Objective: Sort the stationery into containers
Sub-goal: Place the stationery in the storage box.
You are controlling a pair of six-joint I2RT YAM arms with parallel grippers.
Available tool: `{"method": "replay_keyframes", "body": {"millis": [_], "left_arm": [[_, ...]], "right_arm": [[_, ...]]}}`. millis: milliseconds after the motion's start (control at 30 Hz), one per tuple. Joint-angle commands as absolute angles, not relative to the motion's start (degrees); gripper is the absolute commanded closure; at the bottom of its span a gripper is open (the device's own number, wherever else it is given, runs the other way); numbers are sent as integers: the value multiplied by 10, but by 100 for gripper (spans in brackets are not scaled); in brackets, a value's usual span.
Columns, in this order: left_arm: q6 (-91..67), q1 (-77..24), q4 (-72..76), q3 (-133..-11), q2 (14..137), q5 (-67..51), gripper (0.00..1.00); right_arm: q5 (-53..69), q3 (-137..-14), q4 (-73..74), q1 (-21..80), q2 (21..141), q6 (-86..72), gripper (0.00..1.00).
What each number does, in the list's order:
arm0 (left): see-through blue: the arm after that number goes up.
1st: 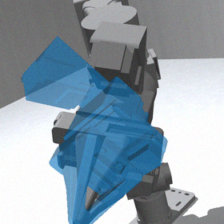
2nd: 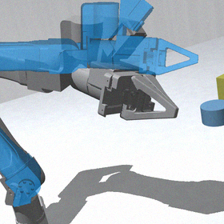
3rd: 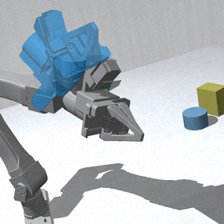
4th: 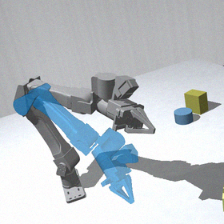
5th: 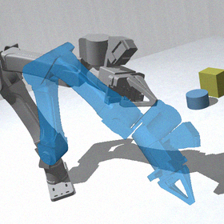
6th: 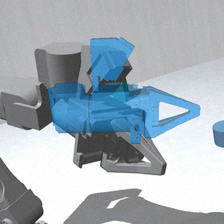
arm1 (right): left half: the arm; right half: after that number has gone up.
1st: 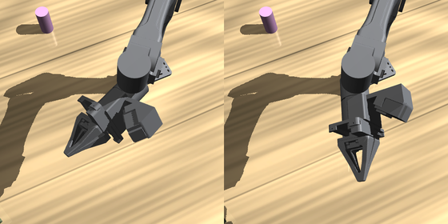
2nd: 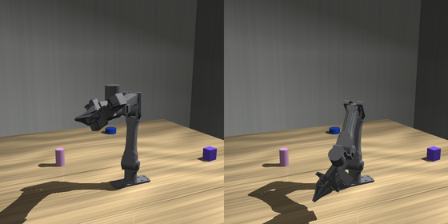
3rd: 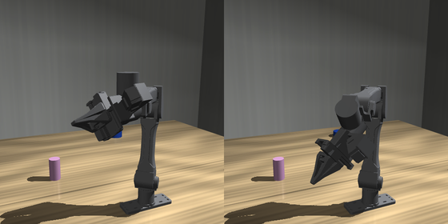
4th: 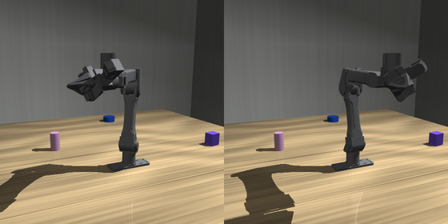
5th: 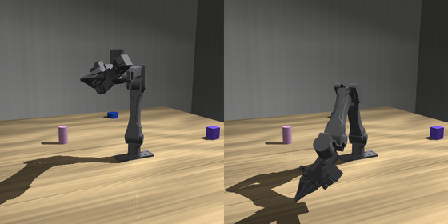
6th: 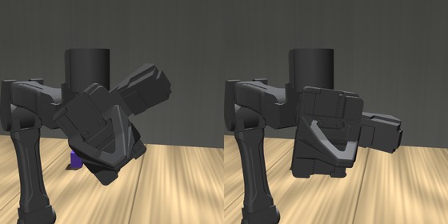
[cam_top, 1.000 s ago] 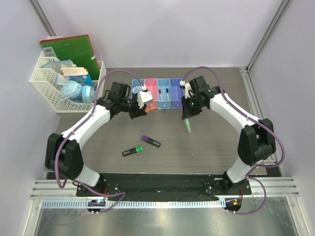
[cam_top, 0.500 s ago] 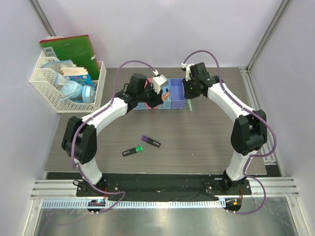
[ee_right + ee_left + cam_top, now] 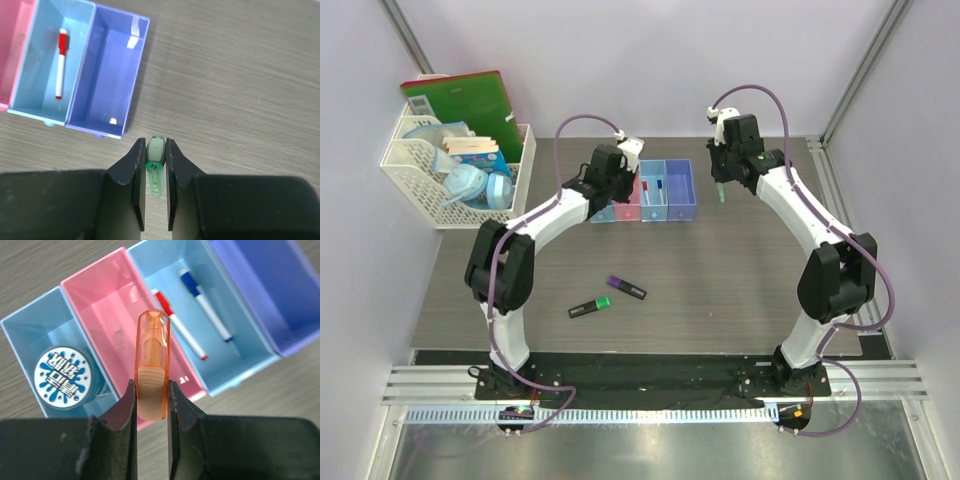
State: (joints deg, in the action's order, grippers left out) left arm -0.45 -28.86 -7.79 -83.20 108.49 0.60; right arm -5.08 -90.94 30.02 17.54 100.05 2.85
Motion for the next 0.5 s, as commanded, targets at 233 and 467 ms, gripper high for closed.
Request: {"method": "replay_keyframes", "body": {"millis": [233,467], "left_arm": [[-42,-266,-112,-935,1176,71,100],[-28,-259,-138,-971,1218,61,65]], "right_arm": [[-55,-864,243,206,903,67,99],[-45,-850,234,218,886,63,99]]}}
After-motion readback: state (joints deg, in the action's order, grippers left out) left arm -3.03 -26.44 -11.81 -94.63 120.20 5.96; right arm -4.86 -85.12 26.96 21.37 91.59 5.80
